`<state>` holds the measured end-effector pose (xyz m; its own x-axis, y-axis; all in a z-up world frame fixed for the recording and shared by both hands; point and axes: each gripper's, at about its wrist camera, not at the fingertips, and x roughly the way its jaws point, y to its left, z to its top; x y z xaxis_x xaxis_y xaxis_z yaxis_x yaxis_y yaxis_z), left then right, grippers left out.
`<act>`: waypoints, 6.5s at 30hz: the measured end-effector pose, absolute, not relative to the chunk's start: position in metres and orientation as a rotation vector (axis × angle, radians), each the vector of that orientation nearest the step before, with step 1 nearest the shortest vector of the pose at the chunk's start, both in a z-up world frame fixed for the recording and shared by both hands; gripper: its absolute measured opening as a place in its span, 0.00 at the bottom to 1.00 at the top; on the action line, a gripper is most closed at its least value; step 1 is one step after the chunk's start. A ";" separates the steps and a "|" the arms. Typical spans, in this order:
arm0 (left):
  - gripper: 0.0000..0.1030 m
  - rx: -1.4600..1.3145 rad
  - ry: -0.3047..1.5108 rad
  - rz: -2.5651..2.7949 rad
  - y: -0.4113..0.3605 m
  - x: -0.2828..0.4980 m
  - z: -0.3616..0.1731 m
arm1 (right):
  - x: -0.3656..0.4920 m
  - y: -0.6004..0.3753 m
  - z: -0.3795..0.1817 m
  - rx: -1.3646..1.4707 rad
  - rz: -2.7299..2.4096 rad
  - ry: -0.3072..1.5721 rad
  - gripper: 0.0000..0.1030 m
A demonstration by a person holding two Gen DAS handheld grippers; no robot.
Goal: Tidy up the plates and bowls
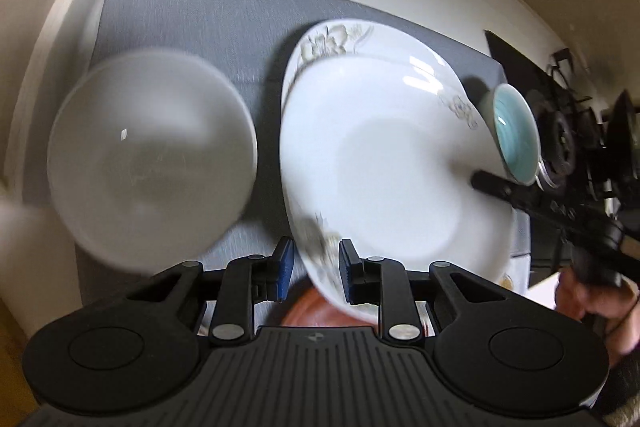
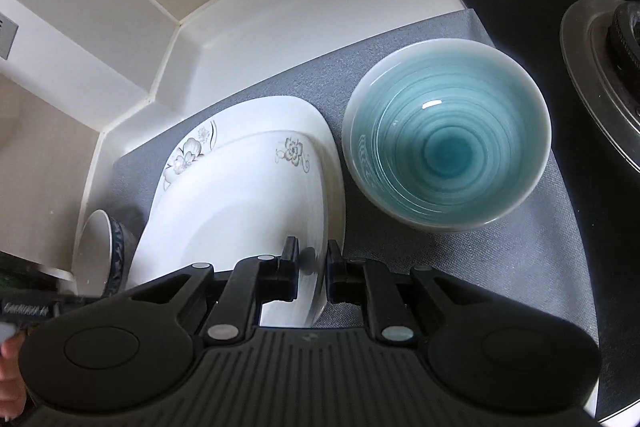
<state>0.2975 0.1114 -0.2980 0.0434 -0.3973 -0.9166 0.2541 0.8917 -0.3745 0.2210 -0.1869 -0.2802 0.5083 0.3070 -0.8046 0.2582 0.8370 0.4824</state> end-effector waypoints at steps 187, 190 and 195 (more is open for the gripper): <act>0.50 -0.150 0.965 -0.277 0.207 0.262 -0.257 | 0.224 -0.043 -0.221 0.132 0.156 0.844 0.40; 0.35 -0.184 0.989 -0.254 0.218 0.263 -0.269 | 0.234 -0.013 -0.224 0.091 0.193 0.877 0.32; 0.27 -0.229 1.009 -0.254 0.229 0.265 -0.283 | 0.249 0.016 -0.224 0.119 0.253 0.894 0.30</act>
<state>0.2649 0.2288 -0.2835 0.5078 -0.3140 -0.8022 0.1038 0.9467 -0.3049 0.2491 0.0162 -0.2236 0.5987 0.2672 -0.7551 -0.1682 0.9636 0.2076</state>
